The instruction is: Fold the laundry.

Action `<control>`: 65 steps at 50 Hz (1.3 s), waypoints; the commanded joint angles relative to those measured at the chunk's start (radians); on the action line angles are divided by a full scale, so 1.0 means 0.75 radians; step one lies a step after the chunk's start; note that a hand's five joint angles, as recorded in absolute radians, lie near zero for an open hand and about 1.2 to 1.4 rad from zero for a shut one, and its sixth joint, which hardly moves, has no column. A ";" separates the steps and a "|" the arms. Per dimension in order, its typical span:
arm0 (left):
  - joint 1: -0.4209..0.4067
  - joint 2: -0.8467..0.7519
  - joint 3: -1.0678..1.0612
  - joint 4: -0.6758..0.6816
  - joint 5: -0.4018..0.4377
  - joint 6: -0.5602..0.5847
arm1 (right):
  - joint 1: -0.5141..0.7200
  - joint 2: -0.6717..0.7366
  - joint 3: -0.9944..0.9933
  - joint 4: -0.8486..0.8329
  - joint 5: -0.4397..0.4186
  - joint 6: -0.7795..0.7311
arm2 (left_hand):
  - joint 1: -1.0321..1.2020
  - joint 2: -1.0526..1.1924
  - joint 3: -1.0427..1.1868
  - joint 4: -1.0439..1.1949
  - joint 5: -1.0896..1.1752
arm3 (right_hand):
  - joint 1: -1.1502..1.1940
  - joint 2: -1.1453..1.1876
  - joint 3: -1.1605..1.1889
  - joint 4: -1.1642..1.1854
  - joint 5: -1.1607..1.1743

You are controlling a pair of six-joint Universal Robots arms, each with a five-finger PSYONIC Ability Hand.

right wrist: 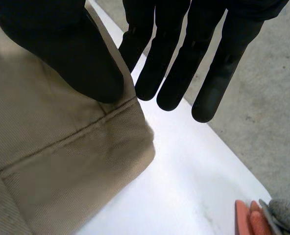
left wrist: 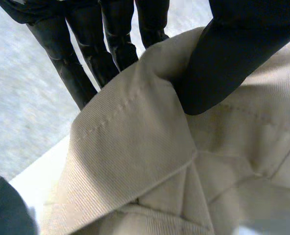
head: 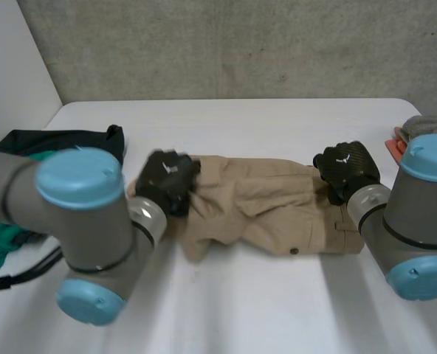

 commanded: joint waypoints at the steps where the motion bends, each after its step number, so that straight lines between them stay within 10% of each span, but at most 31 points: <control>1: 0.130 0.002 0.147 -0.120 0.118 -0.029 | 0.013 0.044 -0.109 -0.004 -0.028 -0.003 | 0.362 0.277 0.296 0.266 0.321 | 0.415 0.274 0.275 0.265 0.263; 14: 0.297 -0.508 0.789 -0.310 0.378 -0.129 | 0.050 0.465 -0.487 -0.388 -0.022 -0.005 | 0.344 0.258 0.277 0.247 0.302 | 0.415 0.274 0.275 0.265 0.263; 18: 0.291 -0.609 0.898 -0.330 0.425 -0.168 | 0.062 0.596 -0.595 -0.424 -0.010 -0.042 | -0.452 -0.537 -0.518 -0.549 -0.493 | 0.415 0.274 0.275 0.265 0.263; 21: 0.281 -0.630 0.922 -0.347 0.384 -0.164 | 0.069 0.662 -0.657 -0.440 -0.008 -0.068 | -0.993 -1.079 -1.060 -1.090 -1.035 | 0.415 0.274 0.275 0.265 0.263; 27: 0.281 -0.546 0.880 -0.306 0.155 -0.135 | 0.077 0.789 -0.829 -0.418 0.029 -0.097 | -1.121 -1.206 -1.187 -1.218 -1.162 | 0.415 0.274 0.275 0.265 0.263; 47: 0.162 -0.431 0.534 -0.216 0.286 -0.016 | 0.126 0.691 -0.733 -0.346 0.060 -0.079 | -0.745 -0.831 -0.812 -0.842 -0.787 | 0.415 0.274 0.275 0.265 0.263; 51: 0.150 -0.505 0.624 -0.230 0.286 -0.039 | 0.132 0.693 -0.722 -0.346 0.064 -0.095 | -0.421 -0.507 -0.488 -0.518 -0.462 | 0.415 0.274 0.275 0.265 0.263; 54: 0.136 -0.513 0.665 -0.287 0.272 -0.059 | 0.128 0.691 -0.720 -0.346 0.082 -0.119 | 0.361 0.276 0.295 0.264 0.320 | 0.415 0.274 0.275 0.265 0.263; 65: 0.175 -0.323 0.765 -0.335 0.165 -0.074 | 0.103 0.687 -0.769 -0.323 0.109 -0.173 | 0.362 0.277 0.296 0.266 0.321 | 0.415 0.274 0.275 0.265 0.263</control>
